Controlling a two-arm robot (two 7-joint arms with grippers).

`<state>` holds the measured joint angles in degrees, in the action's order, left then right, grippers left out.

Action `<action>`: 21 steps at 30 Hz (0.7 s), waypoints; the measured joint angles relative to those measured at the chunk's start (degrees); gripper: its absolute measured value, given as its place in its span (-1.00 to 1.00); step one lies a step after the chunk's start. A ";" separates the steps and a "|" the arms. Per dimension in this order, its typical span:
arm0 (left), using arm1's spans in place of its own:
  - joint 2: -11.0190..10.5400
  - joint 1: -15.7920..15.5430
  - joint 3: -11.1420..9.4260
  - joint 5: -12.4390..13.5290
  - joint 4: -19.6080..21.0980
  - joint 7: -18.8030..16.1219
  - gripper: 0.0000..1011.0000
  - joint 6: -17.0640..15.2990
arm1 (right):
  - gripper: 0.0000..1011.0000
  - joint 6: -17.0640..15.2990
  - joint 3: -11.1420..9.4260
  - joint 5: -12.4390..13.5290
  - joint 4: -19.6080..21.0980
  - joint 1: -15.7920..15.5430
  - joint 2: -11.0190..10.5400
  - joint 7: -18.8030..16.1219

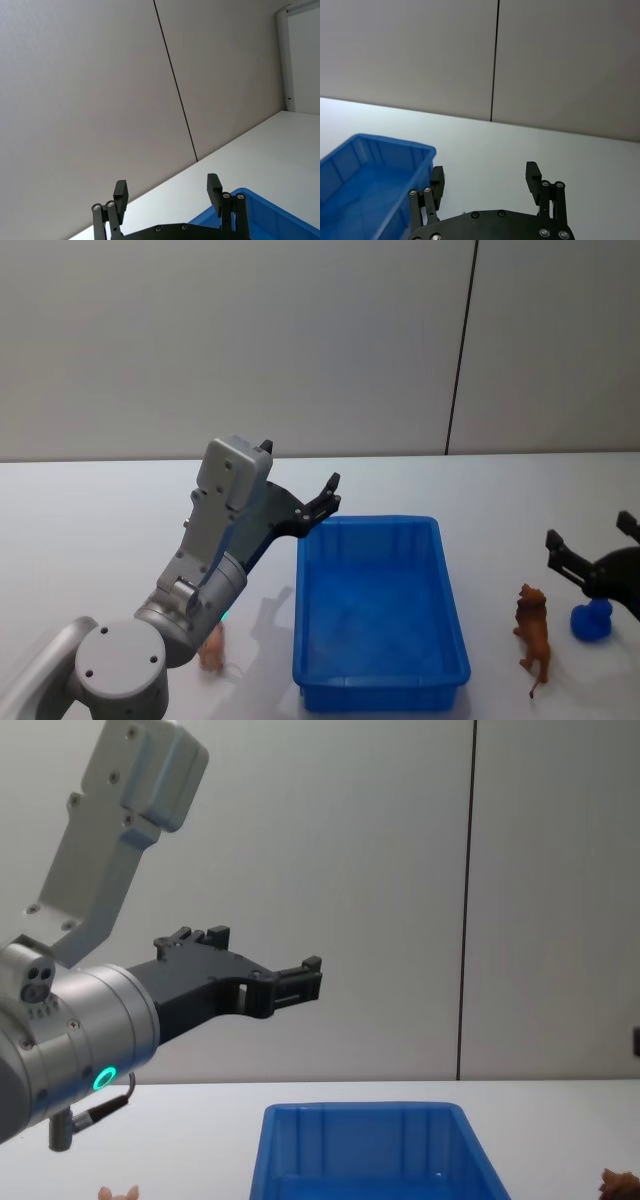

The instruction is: Pick up the two dolls from the table and place them into the box.

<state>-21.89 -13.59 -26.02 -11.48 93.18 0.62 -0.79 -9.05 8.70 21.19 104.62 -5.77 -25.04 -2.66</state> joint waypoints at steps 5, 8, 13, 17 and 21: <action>0.00 0.00 0.00 0.00 0.00 0.00 0.98 0.00 | 0.98 -2.14 -0.31 0.04 0.10 -0.90 -0.53 0.63; 0.00 0.00 0.00 0.00 0.00 0.00 0.98 0.00 | 0.98 -3.27 -0.35 -0.01 -0.29 -1.11 -0.57 0.92; 0.00 0.00 0.00 0.00 0.00 0.00 0.98 0.00 | 0.98 -4.56 -0.34 -0.24 -1.48 -1.12 -0.37 1.27; 0.00 0.00 0.00 0.00 0.00 0.00 0.98 0.00 | 0.98 -5.57 -0.20 -0.49 -2.93 -0.78 0.02 1.58; 0.00 0.00 0.00 0.00 0.00 0.00 0.98 0.00 | 0.98 -6.40 -0.04 -0.86 -5.18 0.03 0.63 1.83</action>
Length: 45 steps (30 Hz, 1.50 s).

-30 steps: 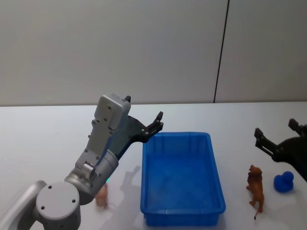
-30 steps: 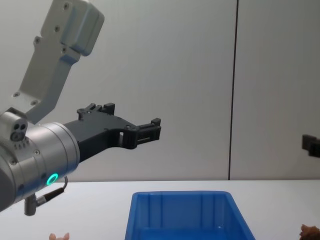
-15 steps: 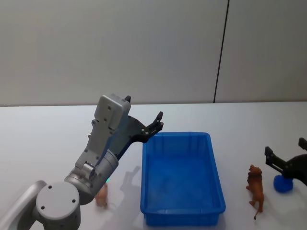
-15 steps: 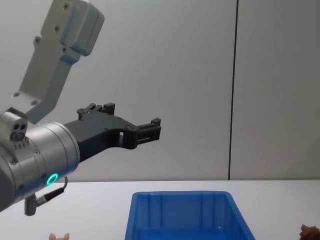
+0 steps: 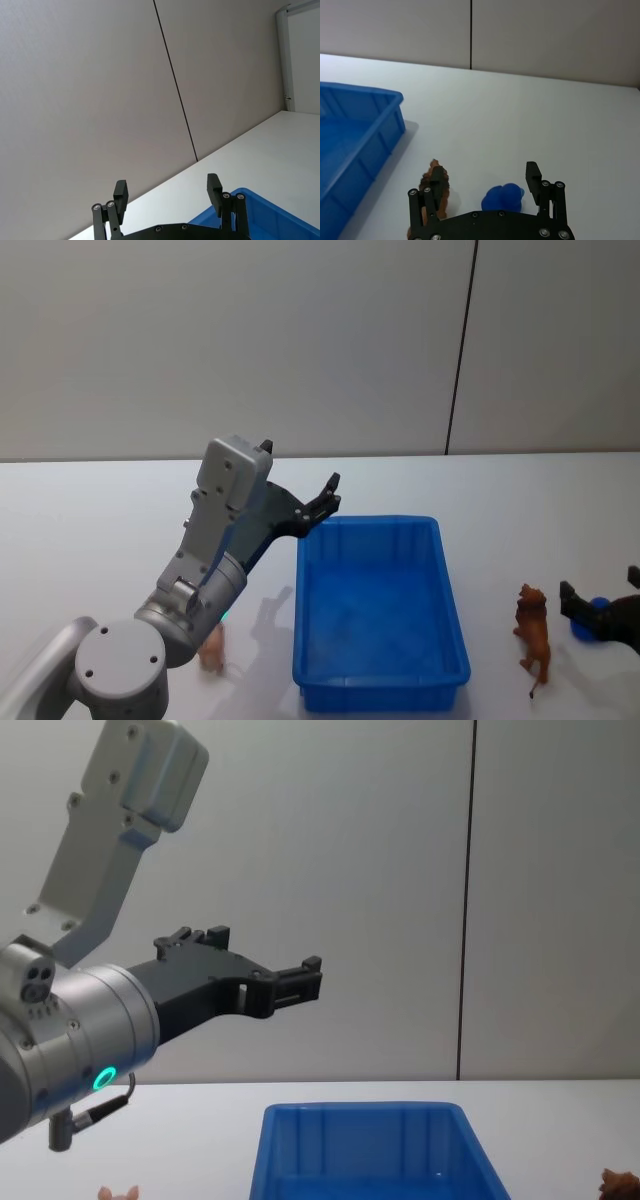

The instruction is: Pick up the two dolls from the table and place them into the box.

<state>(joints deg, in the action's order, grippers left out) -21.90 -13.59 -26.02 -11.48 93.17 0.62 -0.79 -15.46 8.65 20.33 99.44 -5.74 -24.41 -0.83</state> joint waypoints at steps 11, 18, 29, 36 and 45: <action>0.00 0.00 0.00 0.00 0.00 0.00 0.98 0.00 | 0.98 -0.75 0.29 -1.03 -5.58 2.67 1.40 -0.23; 0.00 0.00 0.00 0.00 0.00 0.00 0.98 0.00 | 0.98 -0.79 0.39 -1.77 -8.87 4.49 2.17 -0.77; 0.00 0.00 0.00 0.00 0.00 0.00 0.98 0.00 | 0.98 -0.92 0.40 -2.22 -13.07 6.85 3.10 -1.72; 0.00 0.00 0.00 0.00 0.00 0.00 0.98 0.00 | 0.98 -1.28 0.45 -2.15 -15.63 8.34 3.73 -2.65; 0.00 0.00 0.00 0.00 0.00 0.00 0.98 0.00 | 0.60 -1.90 0.66 -1.71 -18.22 10.00 4.52 -4.01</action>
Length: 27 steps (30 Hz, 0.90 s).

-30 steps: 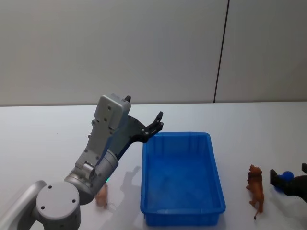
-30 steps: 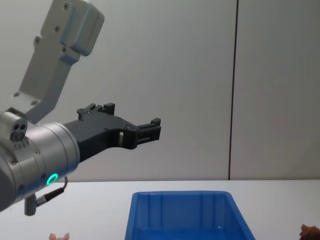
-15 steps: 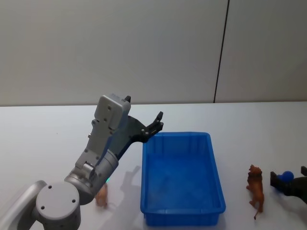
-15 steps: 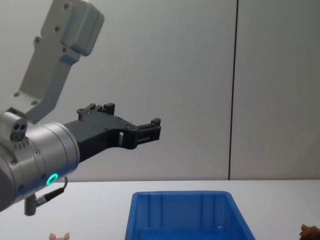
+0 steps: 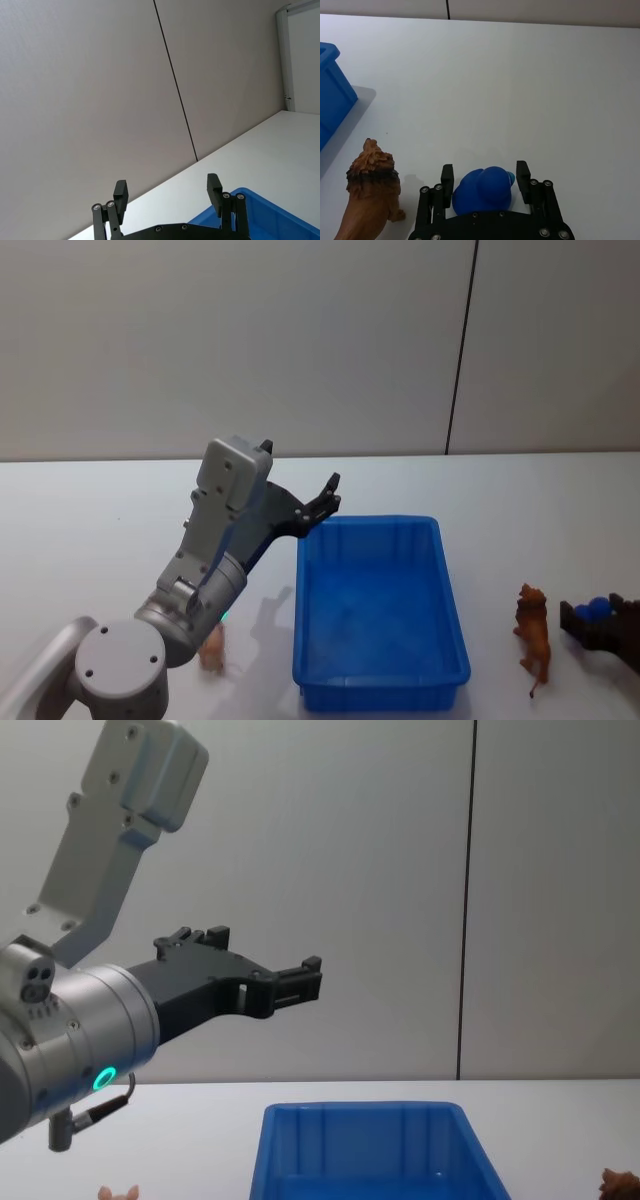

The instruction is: Pick up the two dolls from the table and place them into the box.

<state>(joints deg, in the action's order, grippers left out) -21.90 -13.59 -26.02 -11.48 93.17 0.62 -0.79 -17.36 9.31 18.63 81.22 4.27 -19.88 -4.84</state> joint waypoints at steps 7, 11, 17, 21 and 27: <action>0.00 0.00 0.00 0.00 0.00 0.00 0.98 0.00 | 0.18 -0.17 0.09 0.16 -1.09 0.87 0.42 -0.50; 0.00 0.00 0.00 0.00 0.00 0.00 0.98 0.00 | -0.10 -0.18 0.09 0.17 -1.31 1.14 0.54 -0.60; 0.00 0.00 0.00 0.00 0.00 0.00 0.98 0.00 | -0.36 0.16 0.06 -0.01 -1.10 1.30 0.61 -0.62; 0.00 0.00 0.00 0.00 0.00 0.00 0.98 0.00 | -0.41 1.04 -0.04 -0.35 -0.01 1.30 0.60 -0.59; 0.00 0.00 0.00 0.00 0.00 0.00 0.98 0.00 | -0.48 2.37 -0.12 -0.94 1.95 1.21 0.53 -0.58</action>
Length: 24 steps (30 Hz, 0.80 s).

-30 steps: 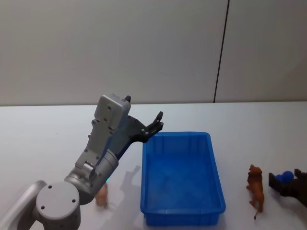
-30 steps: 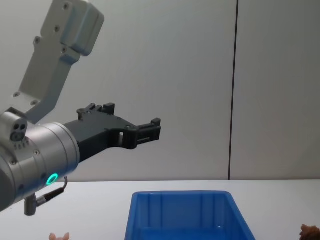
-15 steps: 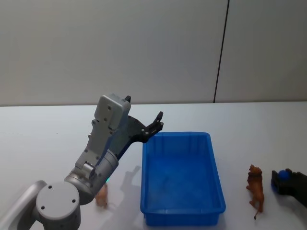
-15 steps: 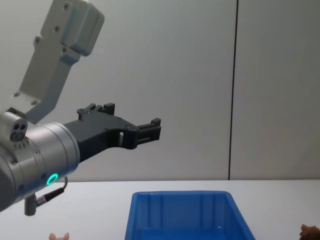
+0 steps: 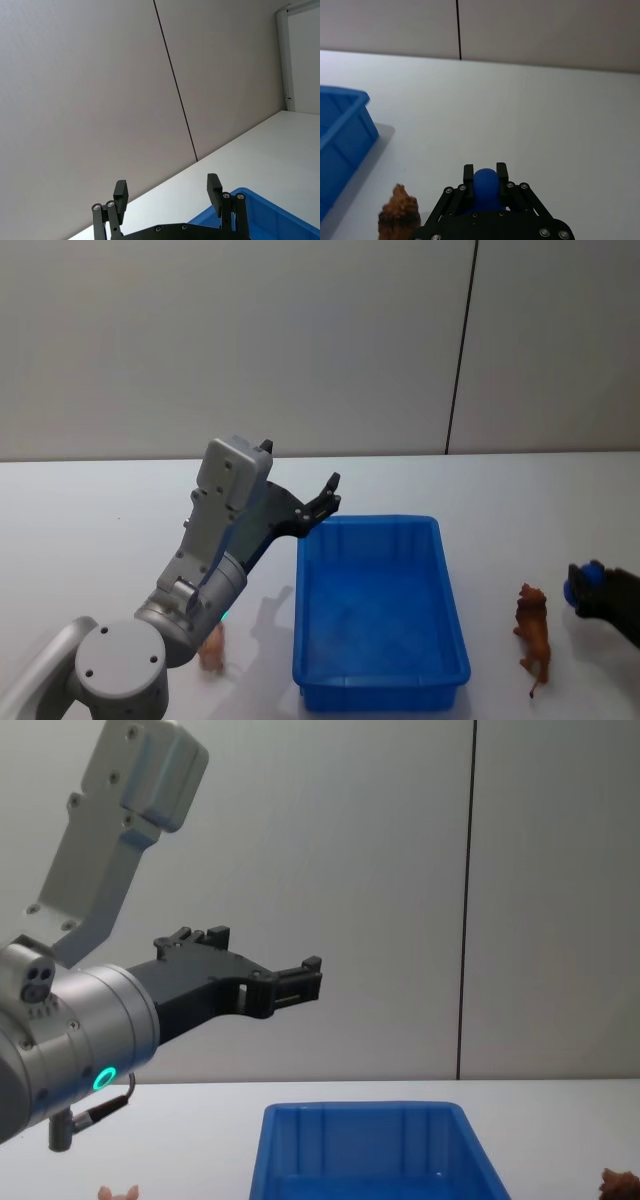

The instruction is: Pick up the two dolls from the table and place them into the box.

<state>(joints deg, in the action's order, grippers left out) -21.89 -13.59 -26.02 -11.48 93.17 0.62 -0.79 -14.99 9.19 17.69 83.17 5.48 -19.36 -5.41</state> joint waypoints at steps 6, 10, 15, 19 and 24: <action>0.00 0.00 0.00 0.00 0.00 0.00 0.98 0.00 | -0.54 1.89 -0.01 -1.14 3.08 0.08 -0.04 -0.35; 0.00 0.00 0.00 0.00 0.00 0.00 0.98 0.00 | -0.58 2.80 0.12 -1.85 5.06 0.47 0.09 -1.07; 0.00 0.00 0.00 0.00 0.00 0.00 0.98 0.00 | -0.62 3.53 0.51 -2.65 7.24 1.22 0.51 -2.52; 0.00 0.00 0.00 0.00 0.00 0.00 0.98 0.00 | -0.67 3.83 1.19 -3.31 8.92 2.13 1.24 -4.39; 0.00 0.00 0.00 0.00 0.00 0.00 0.98 0.00 | -0.71 3.85 2.23 -4.02 9.96 3.06 2.30 -6.51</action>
<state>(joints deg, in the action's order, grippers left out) -21.89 -13.59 -26.02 -11.48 93.17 0.63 -0.79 -11.14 11.42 13.67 93.13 8.54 -17.06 -11.93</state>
